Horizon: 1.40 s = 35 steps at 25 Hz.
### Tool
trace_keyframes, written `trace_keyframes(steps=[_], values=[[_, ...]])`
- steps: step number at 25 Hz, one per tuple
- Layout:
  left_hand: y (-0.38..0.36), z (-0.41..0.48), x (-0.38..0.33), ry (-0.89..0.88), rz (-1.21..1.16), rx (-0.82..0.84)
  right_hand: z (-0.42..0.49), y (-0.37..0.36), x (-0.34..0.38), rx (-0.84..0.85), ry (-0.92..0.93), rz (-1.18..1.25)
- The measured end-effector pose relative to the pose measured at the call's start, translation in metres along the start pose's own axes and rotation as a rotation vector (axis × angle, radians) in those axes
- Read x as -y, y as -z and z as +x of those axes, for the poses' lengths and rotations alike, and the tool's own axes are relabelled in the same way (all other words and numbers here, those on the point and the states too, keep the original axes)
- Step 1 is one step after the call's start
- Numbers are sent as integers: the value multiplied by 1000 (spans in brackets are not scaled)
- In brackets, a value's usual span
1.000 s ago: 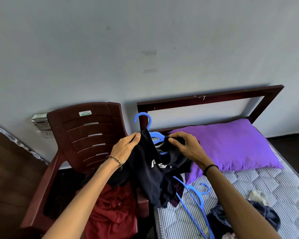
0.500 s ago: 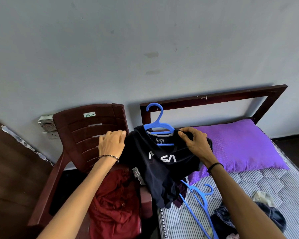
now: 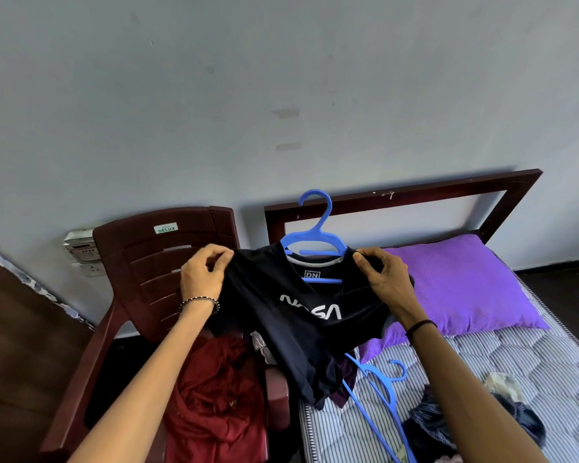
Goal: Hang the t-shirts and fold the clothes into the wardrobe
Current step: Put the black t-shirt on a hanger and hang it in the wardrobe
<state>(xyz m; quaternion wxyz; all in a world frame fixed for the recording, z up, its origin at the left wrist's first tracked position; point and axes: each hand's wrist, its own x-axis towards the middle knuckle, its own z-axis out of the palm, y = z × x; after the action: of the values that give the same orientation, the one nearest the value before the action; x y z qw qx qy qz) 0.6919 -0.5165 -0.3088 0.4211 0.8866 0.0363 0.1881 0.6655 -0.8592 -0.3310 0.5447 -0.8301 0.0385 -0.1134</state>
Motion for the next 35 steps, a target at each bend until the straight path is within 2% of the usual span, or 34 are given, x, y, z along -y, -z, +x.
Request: trace_keyframes(steps=[3,4,8,11,14,19,21,24,26,31,35], values=[[12,11,6,-31,300,42,5,6,4,-8,14,-2],[13,13,3,-57,323,61,6,6,6,-5,21,8],[5,15,-23,-262,277,192,15,6,20,17,57,38],[-14,17,-37,-249,234,302,20,4,26,17,66,66],[-23,16,-45,-157,59,290,21,6,30,25,65,79],[-26,20,-60,-140,-13,227,30,8,45,-43,149,79],[-25,26,-69,-139,-53,194,36,12,57,-5,205,120],[-18,39,-85,-131,-92,178,46,25,73,47,288,-11],[-13,47,-96,-141,-121,170,51,33,83,-31,368,-145],[3,75,-136,-200,-195,155,80,48,124,-181,533,-305],[18,108,-174,-271,-144,115,104,63,162,-265,557,-358]])
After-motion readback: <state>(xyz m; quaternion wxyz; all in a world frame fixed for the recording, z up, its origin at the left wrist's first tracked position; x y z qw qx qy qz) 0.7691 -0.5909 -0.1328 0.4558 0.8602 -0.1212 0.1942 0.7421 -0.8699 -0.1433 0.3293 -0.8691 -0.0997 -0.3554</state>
